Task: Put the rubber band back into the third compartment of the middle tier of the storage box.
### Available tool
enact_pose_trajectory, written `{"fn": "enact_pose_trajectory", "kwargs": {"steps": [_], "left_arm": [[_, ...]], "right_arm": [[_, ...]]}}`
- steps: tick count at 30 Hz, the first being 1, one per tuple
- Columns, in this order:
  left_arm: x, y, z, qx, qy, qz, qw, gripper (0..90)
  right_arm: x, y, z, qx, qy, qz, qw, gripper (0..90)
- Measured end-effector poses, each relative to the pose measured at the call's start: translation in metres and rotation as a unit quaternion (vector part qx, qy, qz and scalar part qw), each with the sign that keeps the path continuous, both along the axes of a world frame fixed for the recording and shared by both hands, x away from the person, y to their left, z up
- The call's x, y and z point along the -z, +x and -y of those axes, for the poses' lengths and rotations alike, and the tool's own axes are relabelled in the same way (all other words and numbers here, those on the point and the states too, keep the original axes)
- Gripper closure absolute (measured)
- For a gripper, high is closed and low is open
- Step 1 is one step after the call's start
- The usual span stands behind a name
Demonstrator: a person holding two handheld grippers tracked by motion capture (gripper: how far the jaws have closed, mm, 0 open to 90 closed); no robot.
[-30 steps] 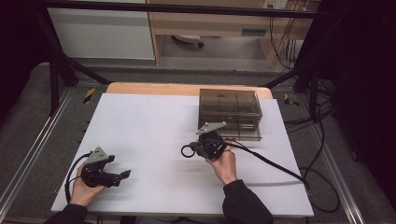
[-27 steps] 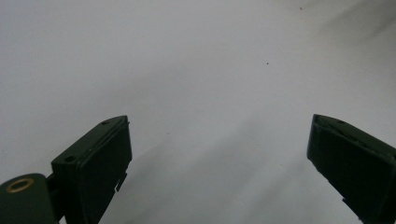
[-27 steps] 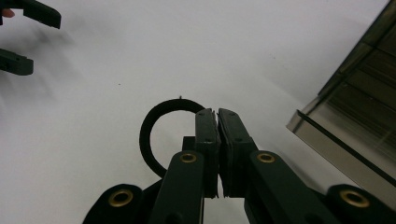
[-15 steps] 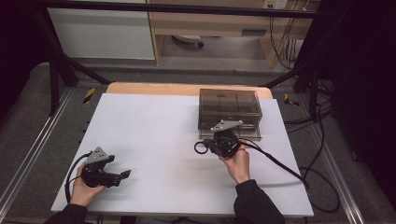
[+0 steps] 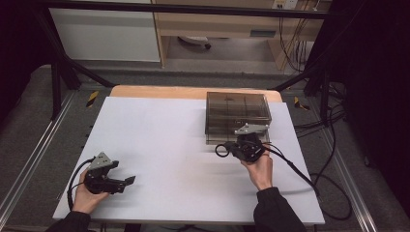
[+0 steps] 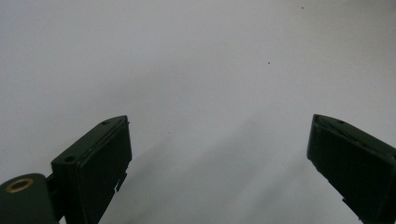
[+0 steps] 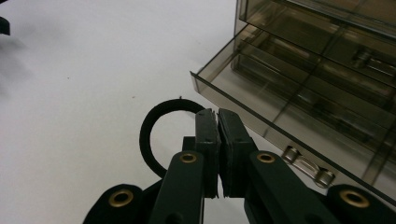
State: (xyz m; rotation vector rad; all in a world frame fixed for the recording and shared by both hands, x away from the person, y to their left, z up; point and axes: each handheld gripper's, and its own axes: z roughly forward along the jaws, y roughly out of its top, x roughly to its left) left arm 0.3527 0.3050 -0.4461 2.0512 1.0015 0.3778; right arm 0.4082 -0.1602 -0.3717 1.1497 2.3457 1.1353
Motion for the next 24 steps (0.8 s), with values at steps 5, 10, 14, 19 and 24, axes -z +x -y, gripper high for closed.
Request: {"fn": "enact_pose_trajectory", "kwargs": {"steps": [5, 10, 14, 19, 24], "left_arm": [[0.0, 0.0, 0.0, 0.0, 0.0, 0.0, 1.0, 6.3], [0.0, 0.0, 0.0, 0.0, 0.0, 0.0, 1.0, 6.3], [0.0, 0.0, 0.0, 0.0, 0.001, 0.0, 1.0, 6.3], [0.0, 0.0, 0.0, -0.001, 0.001, 0.0, 1.0, 6.2], [0.0, 0.0, 0.0, -0.001, 0.001, 0.0, 1.0, 6.3]], "right_arm": [[0.0, 0.001, 0.01, 0.012, 0.001, 0.001, 0.9999, 87.7], [0.001, 0.001, 0.02, 0.023, 0.002, 0.001, 0.9997, 87.7], [0.001, 0.002, 0.029, 0.033, 0.002, 0.002, 0.9995, 87.7], [0.0, 0.003, 0.037, 0.042, 0.002, 0.005, 0.9991, 87.7], [0.0, 0.004, 0.044, 0.053, 0.002, 0.007, 0.9986, 87.7]]}}
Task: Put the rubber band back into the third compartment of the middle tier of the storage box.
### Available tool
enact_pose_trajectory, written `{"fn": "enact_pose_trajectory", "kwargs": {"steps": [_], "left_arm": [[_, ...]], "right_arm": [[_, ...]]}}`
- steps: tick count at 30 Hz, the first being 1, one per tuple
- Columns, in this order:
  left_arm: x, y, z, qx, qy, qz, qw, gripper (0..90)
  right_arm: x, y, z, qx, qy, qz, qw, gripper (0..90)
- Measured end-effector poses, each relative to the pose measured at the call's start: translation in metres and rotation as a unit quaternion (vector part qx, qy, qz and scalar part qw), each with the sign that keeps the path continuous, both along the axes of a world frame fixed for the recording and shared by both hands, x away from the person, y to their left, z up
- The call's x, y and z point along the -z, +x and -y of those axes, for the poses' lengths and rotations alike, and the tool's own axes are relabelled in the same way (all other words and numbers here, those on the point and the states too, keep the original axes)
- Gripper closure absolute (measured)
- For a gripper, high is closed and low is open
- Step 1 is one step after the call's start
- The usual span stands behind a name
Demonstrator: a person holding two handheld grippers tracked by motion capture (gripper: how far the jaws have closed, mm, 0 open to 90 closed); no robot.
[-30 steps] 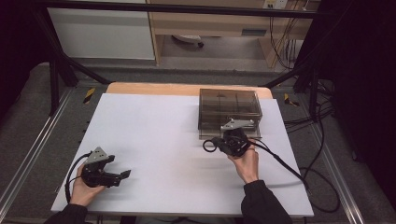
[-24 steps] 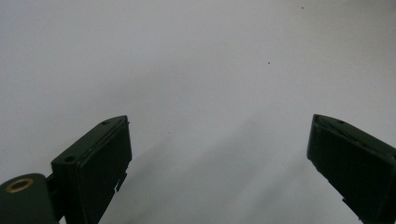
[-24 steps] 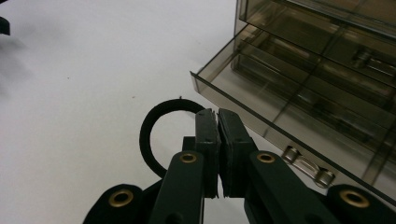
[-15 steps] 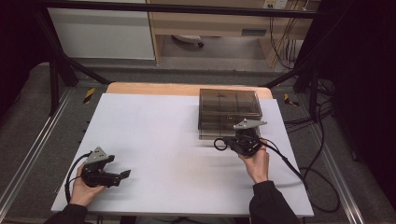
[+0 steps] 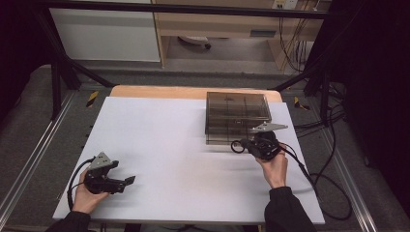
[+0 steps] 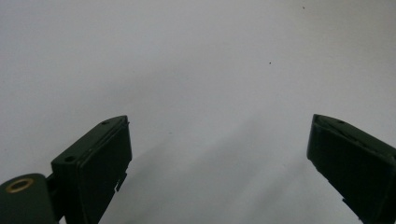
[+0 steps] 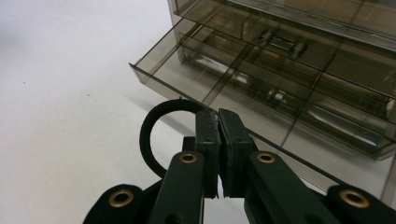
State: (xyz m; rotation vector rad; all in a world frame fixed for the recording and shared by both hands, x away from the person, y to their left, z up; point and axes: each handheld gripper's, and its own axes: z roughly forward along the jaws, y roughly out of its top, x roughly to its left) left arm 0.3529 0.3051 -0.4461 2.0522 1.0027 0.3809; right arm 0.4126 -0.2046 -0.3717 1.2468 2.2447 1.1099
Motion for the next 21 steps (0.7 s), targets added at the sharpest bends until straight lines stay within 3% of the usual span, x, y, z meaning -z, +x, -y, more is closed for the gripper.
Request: {"fn": "enact_pose_trajectory", "kwargs": {"steps": [21], "left_arm": [[0.0, 0.0, 0.0, -0.001, 0.0, 0.0, 1.0, 6.3]], "right_arm": [[-0.008, 0.013, 0.032, 0.047, 0.001, 0.012, 0.9988, 87.7]]}}
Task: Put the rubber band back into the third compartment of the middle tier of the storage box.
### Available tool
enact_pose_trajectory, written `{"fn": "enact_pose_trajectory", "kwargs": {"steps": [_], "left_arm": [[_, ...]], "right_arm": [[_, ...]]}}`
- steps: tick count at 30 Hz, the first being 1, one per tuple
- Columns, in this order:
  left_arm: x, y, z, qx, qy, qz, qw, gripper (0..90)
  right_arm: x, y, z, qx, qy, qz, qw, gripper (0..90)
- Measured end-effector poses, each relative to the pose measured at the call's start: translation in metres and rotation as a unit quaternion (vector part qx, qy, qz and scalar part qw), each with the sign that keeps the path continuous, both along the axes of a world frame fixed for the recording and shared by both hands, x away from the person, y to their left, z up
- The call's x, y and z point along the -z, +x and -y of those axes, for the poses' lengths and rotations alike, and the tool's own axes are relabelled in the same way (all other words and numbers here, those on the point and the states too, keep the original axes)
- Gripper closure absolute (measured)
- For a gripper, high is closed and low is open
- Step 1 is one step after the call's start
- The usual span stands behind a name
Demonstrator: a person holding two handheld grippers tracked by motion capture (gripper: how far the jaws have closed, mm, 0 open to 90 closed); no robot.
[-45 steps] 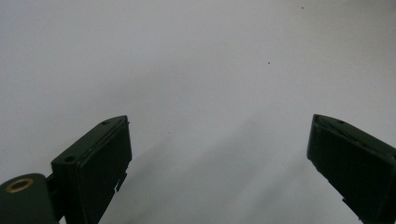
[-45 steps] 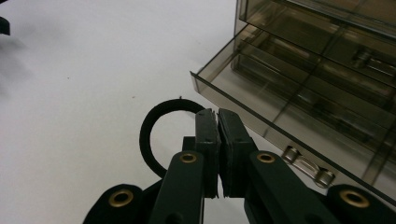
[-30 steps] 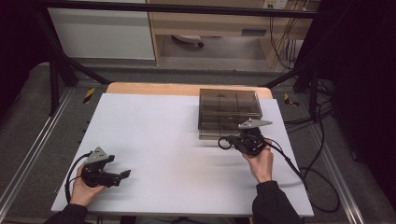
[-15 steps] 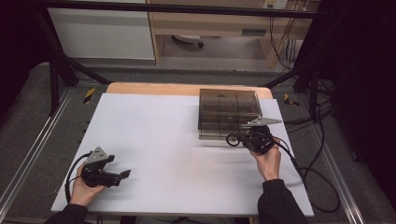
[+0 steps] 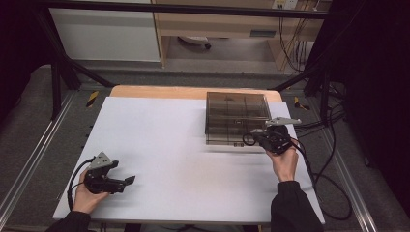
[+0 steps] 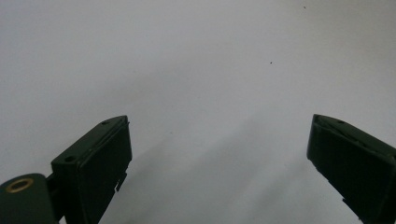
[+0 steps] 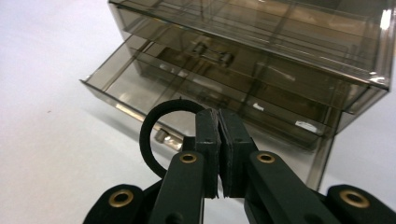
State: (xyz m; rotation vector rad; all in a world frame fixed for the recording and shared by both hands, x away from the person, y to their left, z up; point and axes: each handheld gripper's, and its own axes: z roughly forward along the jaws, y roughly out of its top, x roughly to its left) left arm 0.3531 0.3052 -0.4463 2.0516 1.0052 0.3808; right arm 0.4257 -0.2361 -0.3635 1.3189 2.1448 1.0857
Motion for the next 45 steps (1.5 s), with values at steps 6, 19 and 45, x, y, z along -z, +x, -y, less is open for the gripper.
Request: {"fn": "enact_pose_trajectory", "kwargs": {"steps": [6, 19, 45], "left_arm": [[0.0, 0.0, 0.0, 0.0, 0.0, 0.0, 1.0, 6.3], [0.0, 0.0, 0.0, -0.001, 0.0, -0.001, 1.0, 6.3], [0.0, 0.0, 0.0, -0.002, 0.001, 0.0, 1.0, 6.3]], "right_arm": [[0.002, 0.006, 0.007, 0.013, 0.003, 0.001, 0.9999, 87.7], [0.007, 0.022, 0.016, 0.032, 0.0, -0.001, 0.9995, 87.7], [0.033, 0.043, 0.024, 0.052, -0.019, -0.02, 0.9982, 87.7]]}}
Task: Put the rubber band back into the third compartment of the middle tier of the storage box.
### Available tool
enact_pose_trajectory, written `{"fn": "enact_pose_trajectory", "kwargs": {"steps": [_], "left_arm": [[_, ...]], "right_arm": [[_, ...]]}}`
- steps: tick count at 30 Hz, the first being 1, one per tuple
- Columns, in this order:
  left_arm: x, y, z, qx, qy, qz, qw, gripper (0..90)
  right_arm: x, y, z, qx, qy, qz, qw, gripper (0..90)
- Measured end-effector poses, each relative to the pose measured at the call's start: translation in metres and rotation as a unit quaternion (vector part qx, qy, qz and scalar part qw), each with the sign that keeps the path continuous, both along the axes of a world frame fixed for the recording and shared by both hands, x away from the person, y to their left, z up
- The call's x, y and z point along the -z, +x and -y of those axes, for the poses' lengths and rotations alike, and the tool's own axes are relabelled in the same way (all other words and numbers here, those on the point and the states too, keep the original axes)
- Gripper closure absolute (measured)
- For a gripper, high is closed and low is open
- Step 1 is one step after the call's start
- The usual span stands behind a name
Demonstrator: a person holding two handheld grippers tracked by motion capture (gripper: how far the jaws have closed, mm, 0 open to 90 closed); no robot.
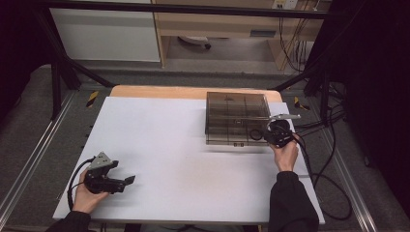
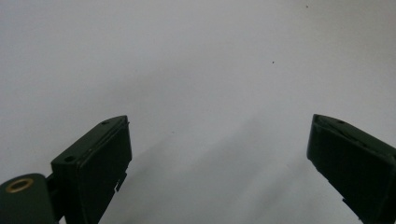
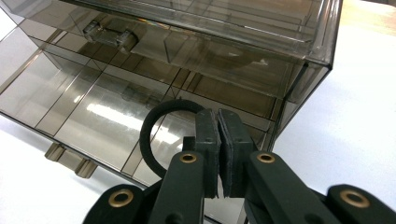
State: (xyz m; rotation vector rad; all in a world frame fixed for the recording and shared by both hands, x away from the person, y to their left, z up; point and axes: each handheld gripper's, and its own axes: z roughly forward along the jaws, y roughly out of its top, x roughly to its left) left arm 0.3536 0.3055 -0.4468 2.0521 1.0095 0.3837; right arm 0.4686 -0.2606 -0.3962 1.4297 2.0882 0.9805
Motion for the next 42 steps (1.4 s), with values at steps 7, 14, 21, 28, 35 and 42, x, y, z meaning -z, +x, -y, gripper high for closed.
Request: {"fn": "enact_pose_trajectory", "kwargs": {"steps": [7, 14, 21, 28, 35, 42], "left_arm": [[0.0, 0.0, 0.0, 0.0, 0.0, 0.0, 1.0, 6.2], [0.0, 0.0, 0.0, 0.0, 0.0, 0.0, 1.0, 6.3], [0.0, 0.0, 0.0, -0.001, -0.001, 0.001, 1.0, 6.3], [-0.001, 0.0, 0.0, -0.001, -0.001, 0.001, 1.0, 6.3], [-0.001, 0.0, 0.0, -0.001, -0.001, 0.001, 1.0, 6.3], [-0.001, 0.0, 0.0, -0.001, -0.001, 0.001, 1.0, 6.3]], "right_arm": [[0.003, 0.002, -0.003, 0.0, -0.009, -0.006, 0.9999, 87.5], [0.007, 0.004, -0.006, -0.002, -0.022, -0.014, 0.9997, 87.3], [0.011, 0.006, -0.009, -0.004, -0.033, -0.024, 0.9992, 86.6], [0.008, 0.004, -0.007, -0.002, -0.024, -0.013, 0.9996, 78.0], [-0.003, -0.005, -0.002, -0.01, 0.007, 0.004, 0.9999, 69.0], [-0.012, -0.017, 0.002, -0.019, 0.03, 0.015, 0.9992, 54.3]]}}
